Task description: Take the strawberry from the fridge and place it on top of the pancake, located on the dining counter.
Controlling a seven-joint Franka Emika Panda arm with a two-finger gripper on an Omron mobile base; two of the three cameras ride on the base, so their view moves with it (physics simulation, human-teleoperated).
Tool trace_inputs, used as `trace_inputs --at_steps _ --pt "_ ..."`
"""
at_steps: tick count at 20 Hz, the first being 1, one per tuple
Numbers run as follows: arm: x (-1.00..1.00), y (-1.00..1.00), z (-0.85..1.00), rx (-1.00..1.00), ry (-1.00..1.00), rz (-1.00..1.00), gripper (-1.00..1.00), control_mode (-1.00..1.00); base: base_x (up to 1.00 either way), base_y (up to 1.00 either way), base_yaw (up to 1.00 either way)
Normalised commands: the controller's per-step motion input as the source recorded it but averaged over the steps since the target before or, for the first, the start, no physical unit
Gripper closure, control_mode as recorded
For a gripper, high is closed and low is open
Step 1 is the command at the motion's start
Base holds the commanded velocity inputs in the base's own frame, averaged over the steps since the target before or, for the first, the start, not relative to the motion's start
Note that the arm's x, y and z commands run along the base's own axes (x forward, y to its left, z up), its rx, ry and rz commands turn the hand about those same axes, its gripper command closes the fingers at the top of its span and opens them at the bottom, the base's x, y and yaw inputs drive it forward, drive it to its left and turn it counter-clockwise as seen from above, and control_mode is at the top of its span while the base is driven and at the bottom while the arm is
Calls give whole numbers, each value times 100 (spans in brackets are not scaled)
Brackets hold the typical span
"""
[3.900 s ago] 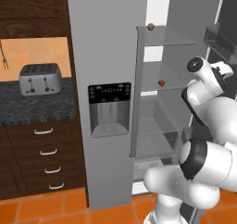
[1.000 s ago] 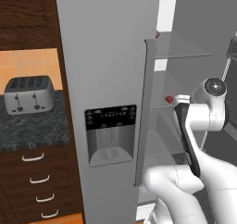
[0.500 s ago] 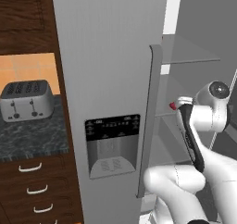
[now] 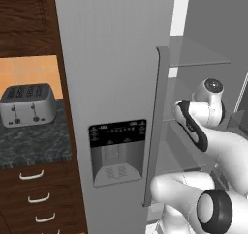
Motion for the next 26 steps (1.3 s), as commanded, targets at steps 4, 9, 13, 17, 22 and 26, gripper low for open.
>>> trace_inputs --at_steps 4,9,13,17,22,26 --pt "30 -7 -17 -3 9 0 -100 -100 0 0 0" --pt "20 -22 -36 0 0 0 -100 -100 0 0 0" --pt "17 -9 -23 0 0 1 -100 -100 0 0 0" --pt "13 0 -15 1 0 3 -100 -100 0 0 0" --pt "34 -9 -2 3 0 5 -100 -100 0 0 0" --pt "30 -13 -11 3 0 5 -100 -100 0 0 0"
